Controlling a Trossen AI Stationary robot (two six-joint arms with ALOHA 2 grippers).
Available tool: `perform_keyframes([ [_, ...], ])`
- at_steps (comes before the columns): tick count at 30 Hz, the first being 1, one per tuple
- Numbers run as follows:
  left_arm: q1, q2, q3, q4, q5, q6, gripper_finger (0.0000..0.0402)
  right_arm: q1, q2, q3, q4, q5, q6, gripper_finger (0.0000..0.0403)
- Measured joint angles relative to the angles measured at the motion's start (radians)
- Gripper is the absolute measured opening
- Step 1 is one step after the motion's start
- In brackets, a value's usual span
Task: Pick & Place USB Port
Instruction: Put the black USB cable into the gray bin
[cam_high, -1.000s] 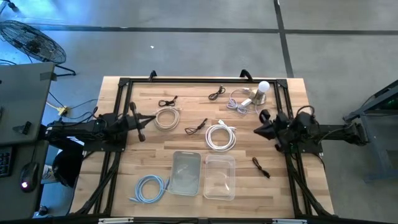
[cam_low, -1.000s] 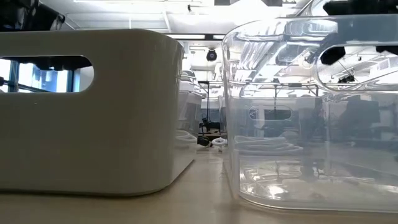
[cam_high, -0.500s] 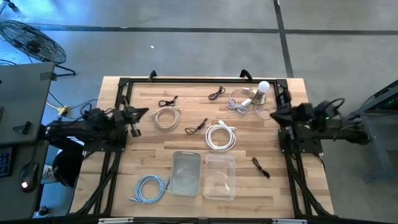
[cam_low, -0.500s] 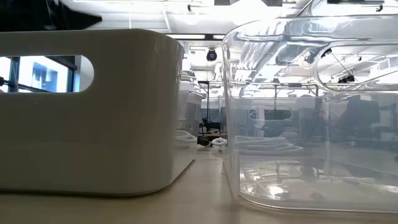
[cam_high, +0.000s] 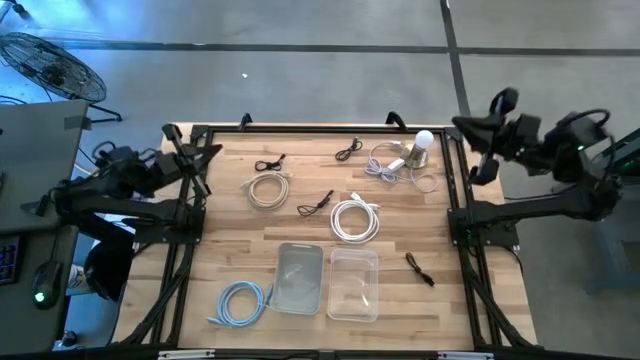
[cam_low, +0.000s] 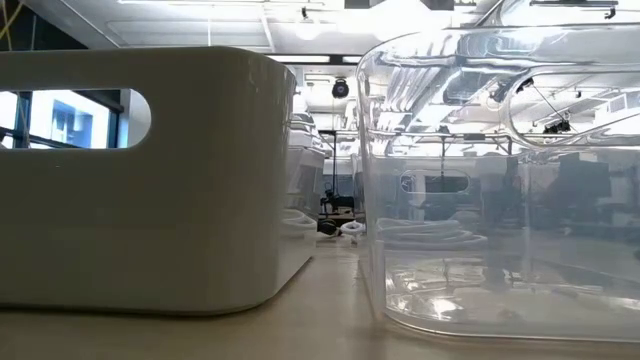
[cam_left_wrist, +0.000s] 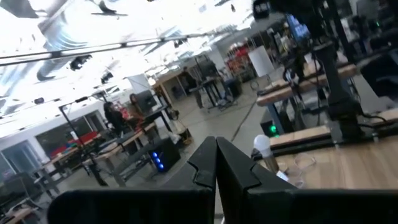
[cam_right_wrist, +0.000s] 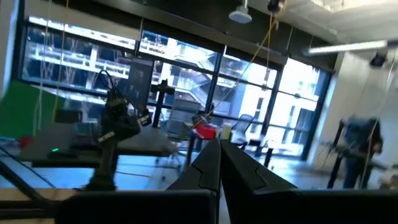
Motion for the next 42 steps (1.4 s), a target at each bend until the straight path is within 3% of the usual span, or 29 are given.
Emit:
perform_keyframes([
  [9,0.000,0.178,0.208,-0.164,-0.001,0.001,0.0001,0.000,0.200,0.304,-0.183,-0.006,-0.088,0.0000],
  [16,0.000,0.199,0.236,-0.164,-0.004,0.068,0.0001,0.000,0.356,0.550,-0.399,0.234,-0.065,0.0016],
  [26,0.000,0.190,0.236,-0.209,-0.078,0.064,0.0001,-0.001,0.557,0.849,-0.770,0.460,0.116,0.0102],
  [38,0.000,0.190,0.236,-0.291,-0.081,0.044,0.0001,-0.103,0.747,0.895,-1.181,0.461,0.362,0.0201],
  [42,0.000,0.190,0.236,-0.344,-0.081,0.002,0.0001,-0.127,0.778,0.879,-1.250,0.378,0.462,0.0228],
])
